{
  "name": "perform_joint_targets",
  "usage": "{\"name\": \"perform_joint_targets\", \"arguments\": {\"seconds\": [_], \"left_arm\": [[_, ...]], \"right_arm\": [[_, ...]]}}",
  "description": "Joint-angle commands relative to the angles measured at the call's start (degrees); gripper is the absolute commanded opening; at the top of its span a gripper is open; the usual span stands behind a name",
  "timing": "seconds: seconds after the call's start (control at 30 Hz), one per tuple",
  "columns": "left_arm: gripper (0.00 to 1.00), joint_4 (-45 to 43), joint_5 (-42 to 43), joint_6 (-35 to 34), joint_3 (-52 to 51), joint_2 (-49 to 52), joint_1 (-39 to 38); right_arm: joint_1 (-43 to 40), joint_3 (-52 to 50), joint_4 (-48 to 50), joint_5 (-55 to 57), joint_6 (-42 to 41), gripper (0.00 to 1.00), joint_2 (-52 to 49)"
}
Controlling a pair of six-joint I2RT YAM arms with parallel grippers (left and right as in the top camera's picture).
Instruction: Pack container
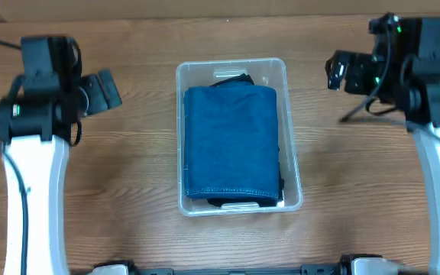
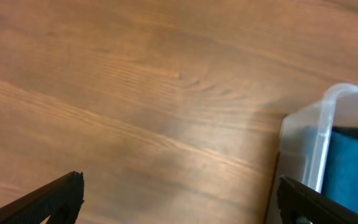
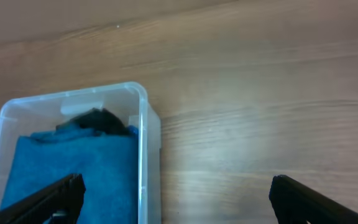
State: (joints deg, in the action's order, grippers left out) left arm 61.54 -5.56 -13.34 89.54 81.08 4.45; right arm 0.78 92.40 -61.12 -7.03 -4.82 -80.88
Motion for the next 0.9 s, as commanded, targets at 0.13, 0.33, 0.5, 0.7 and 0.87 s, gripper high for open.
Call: {"name": "perform_joint_targets", "arguments": {"seconds": [0.13, 0.33, 0.5, 0.7, 0.87], "left_arm": [[1.00, -7.7, 3.5, 0.0, -33.6, -50.1, 0.0], [1.00, 6.9, 3.7, 0.0, -37.2, -61.7, 0.0], [1.00, 8.3, 3.7, -0.2, -37.4, -61.6, 0.0], [1.00, 8.3, 3.7, -0.2, -37.4, -61.6, 0.0], [1.00, 8.3, 3.7, -0.2, -37.4, -61.6, 0.0]], "right_arm": [[-0.3, -36.6, 8.9, 2.1, 0.3, 1.00, 41.4], [-0.3, -42.5, -5.9, 1.8, 0.3, 1.00, 50.1], [-0.3, -42.5, -6.2, 1.8, 0.3, 1.00, 50.1], [-0.2, -42.7, -4.8, 1.9, 0.4, 1.00, 52.4], [-0.2, -59.5, 17.0, -3.6, 8.8, 1.00, 70.4]]}}
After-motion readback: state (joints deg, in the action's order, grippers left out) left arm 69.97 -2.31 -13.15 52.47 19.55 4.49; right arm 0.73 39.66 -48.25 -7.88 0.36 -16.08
